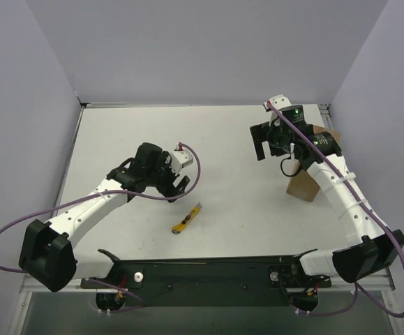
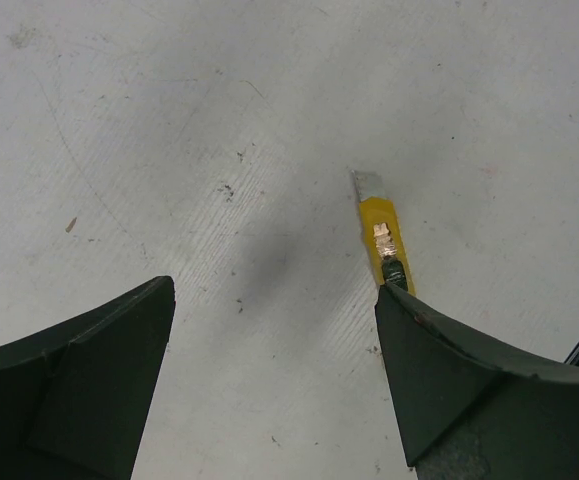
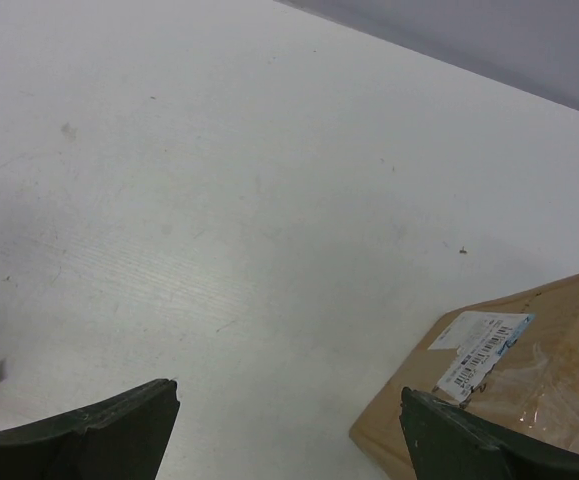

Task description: Unpack the express box

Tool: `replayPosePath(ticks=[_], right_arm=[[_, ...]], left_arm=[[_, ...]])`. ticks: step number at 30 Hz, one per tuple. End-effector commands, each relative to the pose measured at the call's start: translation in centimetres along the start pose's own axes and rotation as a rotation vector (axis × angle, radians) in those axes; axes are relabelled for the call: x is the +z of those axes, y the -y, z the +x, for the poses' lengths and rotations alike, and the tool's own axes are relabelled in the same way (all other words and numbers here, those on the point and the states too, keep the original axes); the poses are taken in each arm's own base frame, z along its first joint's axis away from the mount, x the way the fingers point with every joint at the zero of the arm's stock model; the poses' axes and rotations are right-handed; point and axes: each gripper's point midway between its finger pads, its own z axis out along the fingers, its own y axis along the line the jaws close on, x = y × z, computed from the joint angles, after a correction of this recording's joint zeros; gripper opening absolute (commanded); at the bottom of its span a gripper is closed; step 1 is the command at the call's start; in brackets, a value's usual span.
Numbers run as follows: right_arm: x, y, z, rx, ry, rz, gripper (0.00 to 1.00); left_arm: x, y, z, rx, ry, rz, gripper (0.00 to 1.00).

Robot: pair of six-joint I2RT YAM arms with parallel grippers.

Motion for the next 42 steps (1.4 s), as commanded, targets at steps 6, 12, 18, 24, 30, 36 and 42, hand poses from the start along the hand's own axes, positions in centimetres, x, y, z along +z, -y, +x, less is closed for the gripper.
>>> replayPosePath(ticks=[6, 12, 18, 24, 30, 36, 42], right_arm=[[-0.8, -3.1, 4.3, -0.203, -0.058, -0.217, 0.94], [-0.8, -3.6, 6.4, -0.19, -0.102, -0.235, 0.93], [-0.9, -3.6, 7.3, -0.178, -0.11, -0.232, 0.92], [-0.7, -3.8, 7.4, -0.167, -0.113, -0.24, 0.91], [-0.8, -3.5, 7.2, -0.153, -0.104, -0.216, 0.91], [-0.3, -3.9, 7.7, -0.129, -0.115, -0.231, 0.91], [0.4, -3.8, 7.7, -0.127, -0.123, -0.229, 0.92]], left_arm=[[1.5, 3.0, 1.7, 0.101, -0.054, 0.142, 0.88], [4.5, 2.5, 3.0, 0.075, -0.134, 0.079, 0.84], [7.1, 2.8, 4.0, 0.116, -0.159, 0.059, 0.8], [8.6, 3.9, 5.9, 0.055, -0.226, 0.079, 0.8], [9.3, 5.4, 7.5, -0.006, -0.27, 0.105, 0.8], [9.9, 5.0, 8.2, -0.009, -0.315, 0.072, 0.77], [9.8, 4.7, 10.2, -0.05, -0.448, 0.04, 0.65]])
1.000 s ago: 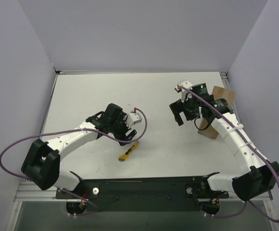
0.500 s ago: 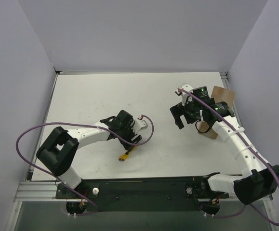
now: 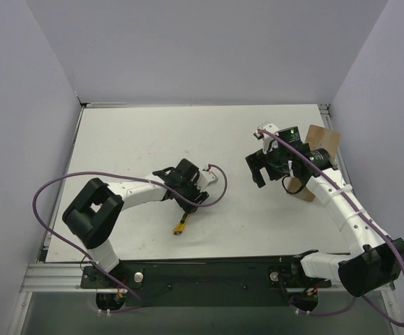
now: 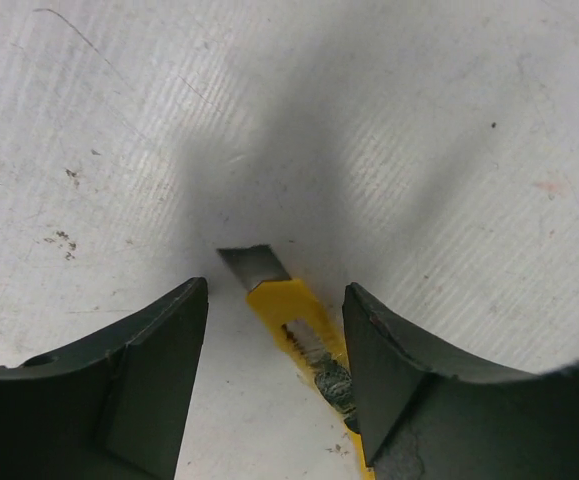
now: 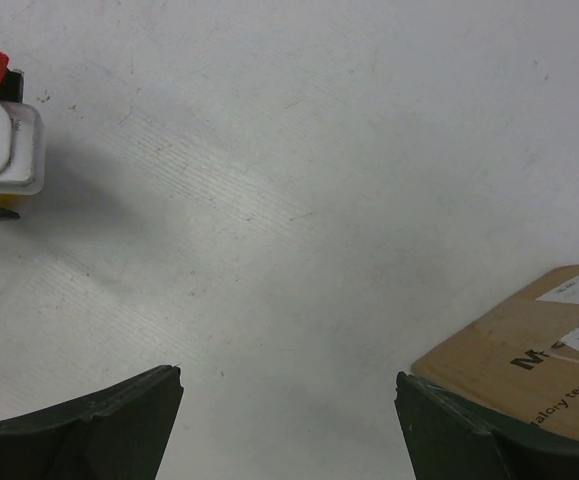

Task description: Unpack the express box

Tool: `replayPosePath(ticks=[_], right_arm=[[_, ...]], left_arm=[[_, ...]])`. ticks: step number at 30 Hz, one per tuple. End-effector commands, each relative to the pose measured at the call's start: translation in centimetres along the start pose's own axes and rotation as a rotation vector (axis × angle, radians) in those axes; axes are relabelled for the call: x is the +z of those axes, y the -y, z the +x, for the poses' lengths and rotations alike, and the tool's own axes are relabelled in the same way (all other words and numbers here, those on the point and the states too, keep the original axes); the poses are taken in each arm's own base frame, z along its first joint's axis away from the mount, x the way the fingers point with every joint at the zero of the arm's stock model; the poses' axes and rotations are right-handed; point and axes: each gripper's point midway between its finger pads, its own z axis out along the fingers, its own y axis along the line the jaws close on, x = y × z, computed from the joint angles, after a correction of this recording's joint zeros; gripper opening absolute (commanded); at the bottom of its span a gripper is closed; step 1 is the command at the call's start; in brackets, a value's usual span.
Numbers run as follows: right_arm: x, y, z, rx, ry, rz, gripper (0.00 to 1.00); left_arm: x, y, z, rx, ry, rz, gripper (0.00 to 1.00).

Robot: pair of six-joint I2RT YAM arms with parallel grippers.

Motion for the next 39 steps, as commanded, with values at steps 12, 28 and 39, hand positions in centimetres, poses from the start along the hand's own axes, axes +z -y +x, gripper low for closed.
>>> replayPosePath(ticks=[12, 28, 39], right_arm=[[-6.1, 13.7, -8.5, 0.316, 0.228, 0.44, 0.92], [-12.3, 28.0, -1.2, 0.715, 0.173, 0.905, 0.79], [-7.4, 27.9, 11.2, 0.659, -0.218, 0.848, 0.06]], left_arm=[[-0.4, -2.8, 1.4, -0.167, -0.119, -0.03, 0.7], [-4.3, -7.2, -21.9, -0.124, 0.5, 0.109, 0.74], [-1.1, -4.5, -32.3, -0.091, 0.821, 0.222, 0.0]])
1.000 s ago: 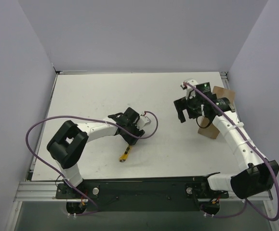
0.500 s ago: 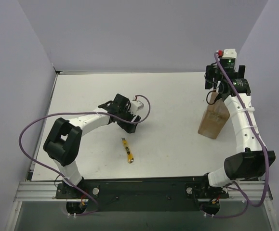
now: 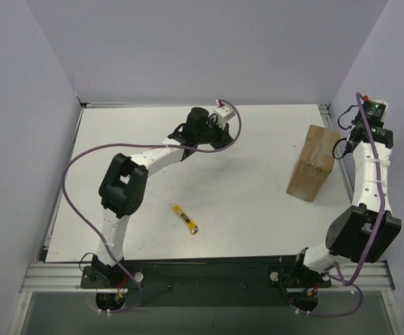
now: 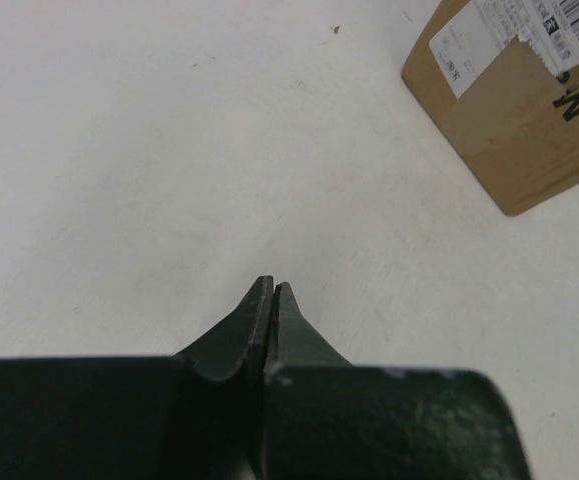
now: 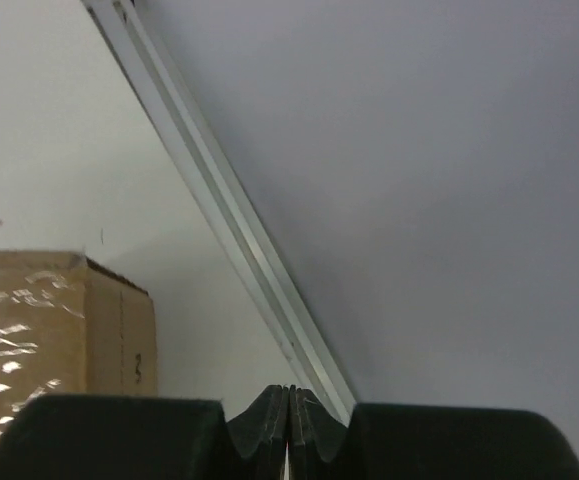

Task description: Unpack the express box

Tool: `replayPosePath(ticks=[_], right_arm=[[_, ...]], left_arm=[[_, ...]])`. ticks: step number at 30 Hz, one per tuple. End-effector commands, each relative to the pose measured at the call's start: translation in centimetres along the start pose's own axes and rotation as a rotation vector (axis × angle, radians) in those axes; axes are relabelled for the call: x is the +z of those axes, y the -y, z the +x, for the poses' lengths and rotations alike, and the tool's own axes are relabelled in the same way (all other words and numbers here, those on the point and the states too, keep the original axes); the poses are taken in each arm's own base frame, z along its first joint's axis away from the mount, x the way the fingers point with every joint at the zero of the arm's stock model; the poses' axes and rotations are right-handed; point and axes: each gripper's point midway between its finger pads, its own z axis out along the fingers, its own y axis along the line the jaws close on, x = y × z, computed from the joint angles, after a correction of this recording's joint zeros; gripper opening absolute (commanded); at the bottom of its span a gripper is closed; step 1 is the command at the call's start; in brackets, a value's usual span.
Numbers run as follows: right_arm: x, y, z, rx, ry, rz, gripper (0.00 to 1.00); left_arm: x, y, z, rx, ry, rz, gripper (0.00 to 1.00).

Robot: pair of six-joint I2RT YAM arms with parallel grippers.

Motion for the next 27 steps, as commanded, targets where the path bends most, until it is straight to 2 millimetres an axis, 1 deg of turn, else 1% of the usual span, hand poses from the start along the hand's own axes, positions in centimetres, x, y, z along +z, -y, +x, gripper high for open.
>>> replayPosePath(ticks=[1, 2, 3, 5, 6, 7, 8, 9, 10, 11, 12, 14, 15, 16, 17, 18, 21, 22, 23, 24, 25, 26, 27], right_arm=[[2.7, 0.6, 5.7, -0.088, -0.165, -0.021, 0.02], [3.5, -0.2, 6.5, -0.086, -0.193, -0.072, 0.02], [4.1, -0.6, 7.4, -0.084, -0.218, -0.104, 0.01], [5.3, -2.1, 8.8, -0.082, -0.262, -0.208, 0.0], [5.6, -2.9, 9.4, -0.092, -0.277, -0.255, 0.0], [5.8, -3.6, 9.7, -0.092, -0.285, -0.297, 0.0], [6.3, -4.8, 10.5, -0.097, -0.311, -0.356, 0.0], [6.0, -6.9, 10.6, -0.094, -0.305, -0.478, 0.0], [5.9, -7.8, 11.0, -0.096, -0.317, -0.521, 0.01], [6.1, -8.8, 11.4, -0.094, -0.332, -0.564, 0.01], [5.8, -10.1, 11.5, -0.094, -0.334, -0.617, 0.01], [5.7, -11.7, 11.8, -0.108, -0.353, -0.652, 0.02], [5.3, -13.0, 12.0, -0.137, -0.356, -0.677, 0.02], [5.1, -13.9, 12.4, -0.154, -0.365, -0.698, 0.03], [4.7, -14.6, 12.6, -0.166, -0.369, -0.713, 0.03], [4.0, -16.1, 12.9, -0.199, -0.372, -0.744, 0.03], [2.6, -18.5, 13.6, -0.229, -0.386, -0.798, 0.04], [1.8, -19.9, 13.9, -0.255, -0.391, -0.829, 0.04], [1.4, -20.6, 13.9, -0.261, -0.392, -0.843, 0.04], [1.1, -21.2, 14.0, -0.273, -0.394, -0.855, 0.04], [0.3, -22.6, 14.4, -0.31, -0.397, -0.879, 0.05], [-0.1, -23.2, 14.0, -0.321, -0.388, -0.889, 0.05], [-0.6, -24.1, 14.0, -0.339, -0.384, -0.905, 0.05]], left_arm=[[4.8, 3.2, -2.0, -0.037, 0.099, 0.103, 0.0], [5.4, 3.3, -2.1, -0.064, 0.107, 0.091, 0.0], [6.1, 4.6, -2.1, -0.059, 0.108, 0.104, 0.0], [7.1, 5.6, -1.9, -0.024, 0.11, 0.11, 0.0], [7.5, 5.9, -1.7, -0.016, 0.109, 0.106, 0.0], [8.0, 6.8, -1.5, -0.008, 0.103, 0.119, 0.0], [8.3, 7.1, -1.4, -0.007, 0.101, 0.122, 0.0], [8.5, 7.2, -1.4, -0.007, 0.1, 0.123, 0.0], [8.8, 8.1, -1.4, 0.003, 0.101, 0.138, 0.0], [8.8, 8.4, -1.7, 0.029, 0.106, 0.144, 0.0], [9.0, 8.8, -1.8, 0.041, 0.107, 0.151, 0.0], [9.1, 9.1, -2.2, 0.047, 0.111, 0.161, 0.0], [9.0, 9.2, -2.2, 0.052, 0.111, 0.164, 0.0], [8.8, 9.5, -2.5, 0.065, 0.113, 0.175, 0.0], [8.7, 9.4, -2.2, 0.066, 0.105, 0.179, 0.0], [8.4, 9.6, -2.2, 0.069, 0.098, 0.189, 0.0], [7.3, 9.6, -1.4, 0.031, 0.041, 0.234, 0.0], [6.7, 9.8, -1.3, 0.009, 0.021, 0.25, 0.0], [6.2, 10.3, -1.1, -0.001, 0.01, 0.281, 0.0], [5.8, 9.8, -0.1, -0.019, -0.013, 0.278, 0.0], [5.0, 10.2, -0.9, -0.017, -0.003, 0.284, 0.0], [4.5, 10.2, -0.5, -0.023, -0.013, 0.281, 0.0], [3.9, 9.8, 0.7, -0.037, -0.036, 0.272, 0.0]])
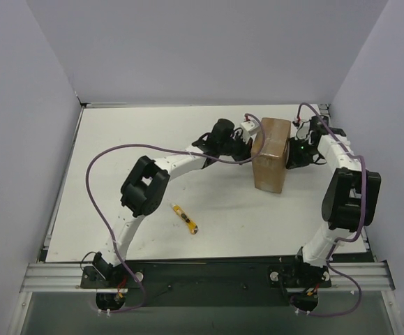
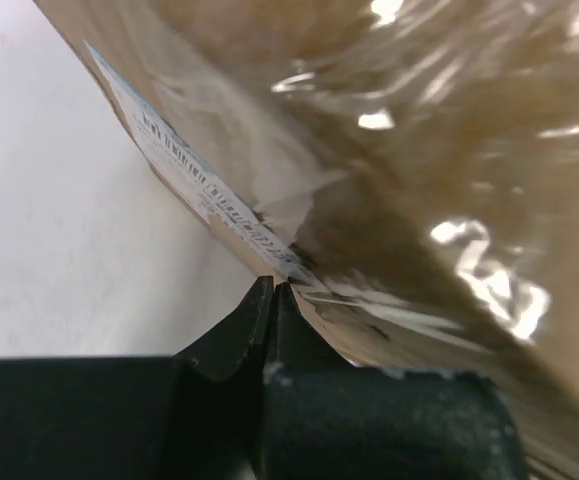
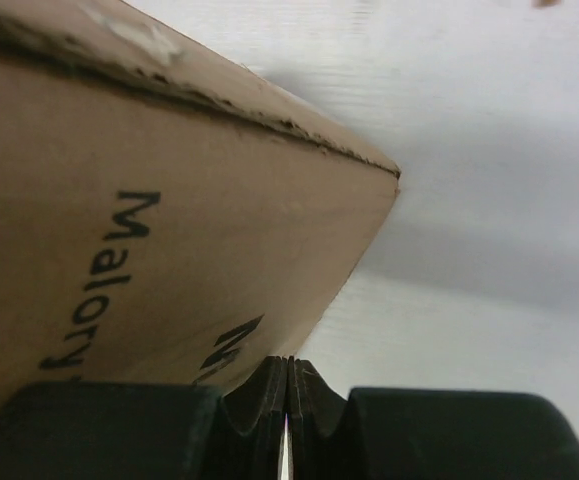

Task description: Unpack the express box

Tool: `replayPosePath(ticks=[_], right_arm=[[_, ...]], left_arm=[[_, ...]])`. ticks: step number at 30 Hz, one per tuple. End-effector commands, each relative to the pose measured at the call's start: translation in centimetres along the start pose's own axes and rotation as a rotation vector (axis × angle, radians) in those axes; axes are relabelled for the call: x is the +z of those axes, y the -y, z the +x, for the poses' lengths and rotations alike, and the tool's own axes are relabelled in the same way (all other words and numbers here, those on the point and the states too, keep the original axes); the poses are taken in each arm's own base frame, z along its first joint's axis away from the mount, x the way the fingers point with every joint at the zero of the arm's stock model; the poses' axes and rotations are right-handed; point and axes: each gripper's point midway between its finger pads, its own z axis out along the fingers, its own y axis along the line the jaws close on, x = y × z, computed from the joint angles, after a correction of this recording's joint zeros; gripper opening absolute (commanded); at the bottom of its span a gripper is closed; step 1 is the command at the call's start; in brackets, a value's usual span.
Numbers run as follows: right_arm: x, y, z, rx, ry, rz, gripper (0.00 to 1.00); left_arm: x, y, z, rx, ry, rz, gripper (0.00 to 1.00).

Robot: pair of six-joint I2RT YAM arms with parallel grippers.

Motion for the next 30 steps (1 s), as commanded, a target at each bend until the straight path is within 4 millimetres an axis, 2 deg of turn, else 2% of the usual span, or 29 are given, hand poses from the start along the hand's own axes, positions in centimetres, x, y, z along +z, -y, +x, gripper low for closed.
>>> replayPosePath(ticks=[1, 3, 4, 5, 6, 9, 10, 12, 13, 14, 15, 16, 18, 25, 26, 30], right_arm=[[1.2, -5.6, -0.5, -0.077, -0.035, -0.119, 0.06], [1.6, -7.7, -1.5, -0.12, -0.027, -0.144, 0.06], [2.2, -8.5, -1.6, -0.133, -0.041, -0.154, 0.06], [2.7, -10.5, -1.6, -0.172, -0.05, -0.177, 0.07], [2.6, -11.6, -2.6, -0.185, -0.034, -0.187, 0.07], [4.0, -15.2, -2.6, -0.236, -0.061, -0.233, 0.07], [4.2, -16.1, -3.2, -0.24, -0.055, -0.239, 0.07], [4.6, -18.3, -3.1, -0.272, -0.063, -0.266, 0.07], [5.0, -18.8, -3.3, -0.278, -0.064, -0.27, 0.07], [5.1, -19.4, -3.2, -0.287, -0.067, -0.274, 0.07], [5.3, -20.0, -3.1, -0.299, -0.071, -0.28, 0.07], [5.4, -20.1, -3.1, -0.303, -0.075, -0.275, 0.07], [5.4, -20.3, -3.3, -0.307, -0.07, -0.269, 0.07], [3.5, -17.8, -5.7, -0.293, -0.028, -0.189, 0.08], [3.3, -16.8, -6.3, -0.279, -0.016, -0.165, 0.09], [1.2, -15.2, -8.0, -0.253, 0.036, -0.128, 0.11]], left_arm=[[-4.7, 2.6, -3.0, 0.0, 0.029, 0.057, 0.0], [-6.1, 2.9, -2.8, 0.011, 0.035, 0.056, 0.0], [-7.5, 3.5, -2.0, 0.022, 0.022, 0.055, 0.0], [-8.2, 3.8, -1.8, 0.03, 0.02, 0.052, 0.0], [-8.9, 4.0, -1.3, 0.029, 0.008, 0.046, 0.0], [-12.0, 4.6, 0.5, 0.021, -0.044, 0.019, 0.0], [-13.8, 4.6, -0.7, 0.043, -0.024, -0.001, 0.0], [-16.0, 4.2, 1.9, 0.003, -0.079, -0.04, 0.0], [-17.7, 4.5, 1.0, 0.018, -0.054, -0.054, 0.0], [-18.9, 3.5, 2.2, -0.004, -0.067, -0.085, 0.0], [-19.8, 3.3, 2.5, -0.017, -0.075, -0.105, 0.0], [-20.9, 3.2, 1.8, 0.023, -0.063, -0.118, 0.0], [-22.3, 2.2, 2.2, 0.014, -0.078, -0.149, 0.0], [-26.3, 1.2, 1.8, 0.048, -0.074, -0.213, 0.0], [-26.7, 1.2, 1.5, 0.054, -0.062, -0.219, 0.0], [-27.2, 1.3, -0.3, 0.109, 0.0, -0.227, 0.0]])
